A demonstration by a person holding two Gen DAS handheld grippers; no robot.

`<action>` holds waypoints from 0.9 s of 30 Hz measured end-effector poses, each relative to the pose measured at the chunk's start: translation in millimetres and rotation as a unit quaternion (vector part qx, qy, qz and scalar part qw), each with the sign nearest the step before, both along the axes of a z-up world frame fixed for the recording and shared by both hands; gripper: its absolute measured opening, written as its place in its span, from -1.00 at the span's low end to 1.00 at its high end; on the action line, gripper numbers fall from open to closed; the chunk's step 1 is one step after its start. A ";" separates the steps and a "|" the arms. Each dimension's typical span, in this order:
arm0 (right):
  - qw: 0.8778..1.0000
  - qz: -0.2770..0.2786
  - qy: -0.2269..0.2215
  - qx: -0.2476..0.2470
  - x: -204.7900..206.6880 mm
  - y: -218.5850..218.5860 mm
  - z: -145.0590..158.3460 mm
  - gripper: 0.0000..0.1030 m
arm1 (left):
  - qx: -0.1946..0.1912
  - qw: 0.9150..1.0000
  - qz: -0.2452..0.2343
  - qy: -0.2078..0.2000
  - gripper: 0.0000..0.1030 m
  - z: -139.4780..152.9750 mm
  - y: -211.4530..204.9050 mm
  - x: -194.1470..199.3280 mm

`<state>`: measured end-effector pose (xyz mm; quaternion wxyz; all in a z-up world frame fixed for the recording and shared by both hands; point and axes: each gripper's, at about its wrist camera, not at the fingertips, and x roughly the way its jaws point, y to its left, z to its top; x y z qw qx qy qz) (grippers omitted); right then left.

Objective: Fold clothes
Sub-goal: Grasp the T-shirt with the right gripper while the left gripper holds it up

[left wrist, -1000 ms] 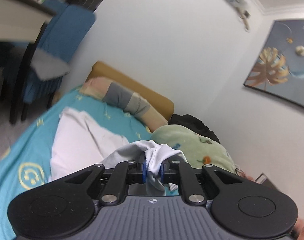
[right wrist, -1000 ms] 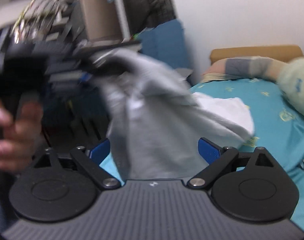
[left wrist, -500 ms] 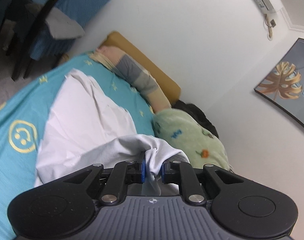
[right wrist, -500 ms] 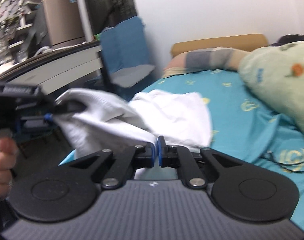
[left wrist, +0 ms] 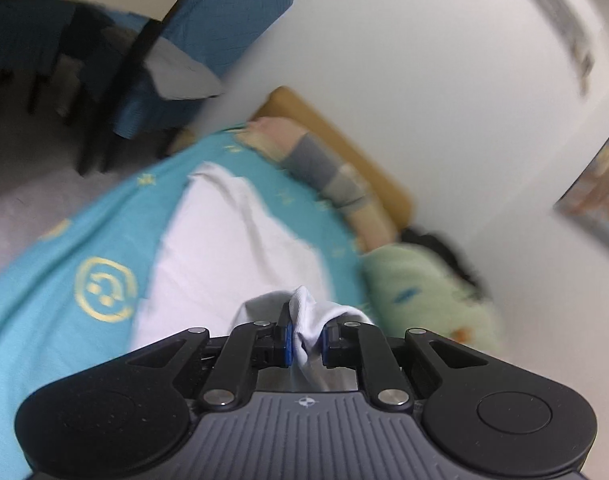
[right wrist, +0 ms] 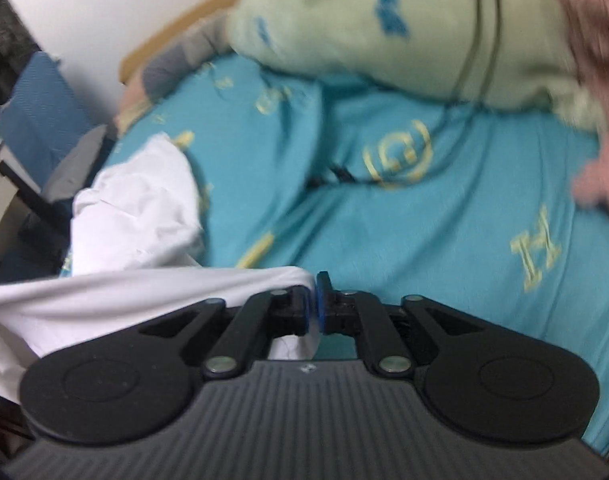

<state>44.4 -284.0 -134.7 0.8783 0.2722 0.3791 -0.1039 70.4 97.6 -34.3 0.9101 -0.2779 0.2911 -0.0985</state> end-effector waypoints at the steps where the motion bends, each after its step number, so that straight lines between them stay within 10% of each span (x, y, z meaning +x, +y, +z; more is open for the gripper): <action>1: 1.000 -0.001 0.009 -0.004 -0.5 1.1 -1.4 -0.68 | 0.029 1.000 -0.002 0.006 -0.75 -0.7 -7.2 7.1; 7: 0.996 0.004 0.006 -0.085 -5.5 11.3 15.5 0.41 | 0.115 0.992 -0.047 0.022 -0.74 -3.4 -36.0 49.3; 17: 0.978 -0.112 -0.164 -0.070 -43.7 -1.1 62.0 0.54 | 0.014 0.995 -0.088 -0.039 -0.75 0.8 -17.7 57.7; 21: 0.971 0.040 -0.197 -0.128 -25.2 58.2 64.2 0.54 | 0.003 0.991 -0.107 -0.080 -0.75 12.2 -21.8 46.5; 27: 0.922 0.215 -0.226 -0.230 -9.5 165.8 38.6 0.49 | 0.020 0.987 -0.127 -0.094 -0.75 13.9 -38.3 36.8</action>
